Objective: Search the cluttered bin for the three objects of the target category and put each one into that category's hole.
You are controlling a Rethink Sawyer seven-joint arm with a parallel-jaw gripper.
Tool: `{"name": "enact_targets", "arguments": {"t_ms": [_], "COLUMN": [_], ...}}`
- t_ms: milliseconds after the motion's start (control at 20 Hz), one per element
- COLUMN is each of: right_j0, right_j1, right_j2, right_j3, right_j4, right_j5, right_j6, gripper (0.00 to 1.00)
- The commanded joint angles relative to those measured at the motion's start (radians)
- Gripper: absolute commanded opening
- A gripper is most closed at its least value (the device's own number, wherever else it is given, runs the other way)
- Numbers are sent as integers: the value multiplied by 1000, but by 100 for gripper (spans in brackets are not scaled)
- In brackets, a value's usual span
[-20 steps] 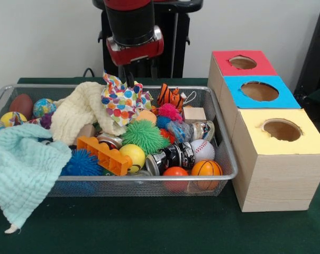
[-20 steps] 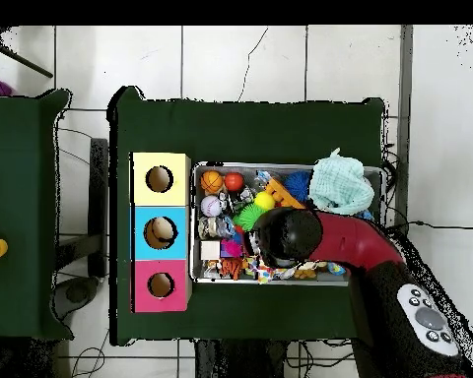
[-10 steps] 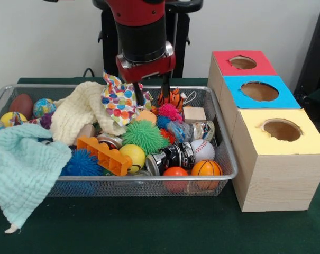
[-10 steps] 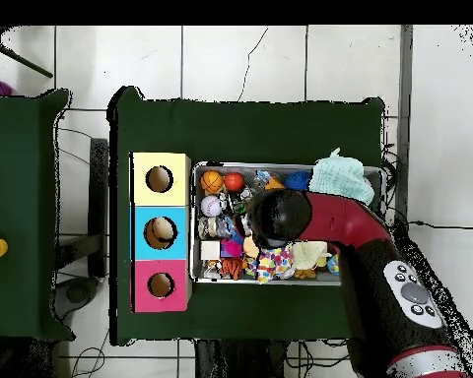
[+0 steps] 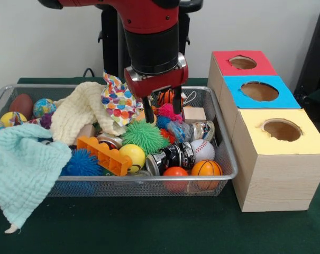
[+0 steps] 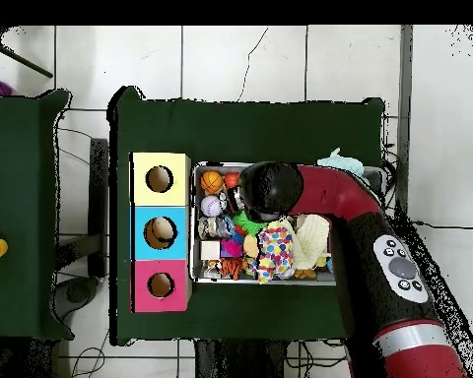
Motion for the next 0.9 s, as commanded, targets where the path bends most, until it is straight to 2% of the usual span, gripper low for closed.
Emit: {"name": "enact_targets", "arguments": {"t_ms": [50,250,500,900], "right_j0": [16,28,6,19], "right_j1": [82,112,116,166], "right_j2": [73,71,78,83], "right_j3": [-143,-198,-183,-293], "right_j4": [-51,-58,-64,-82], "right_j5": [139,180,175,266], "right_j6": [-145,-156,-169,-210], "gripper": [100,100,100,100]}}
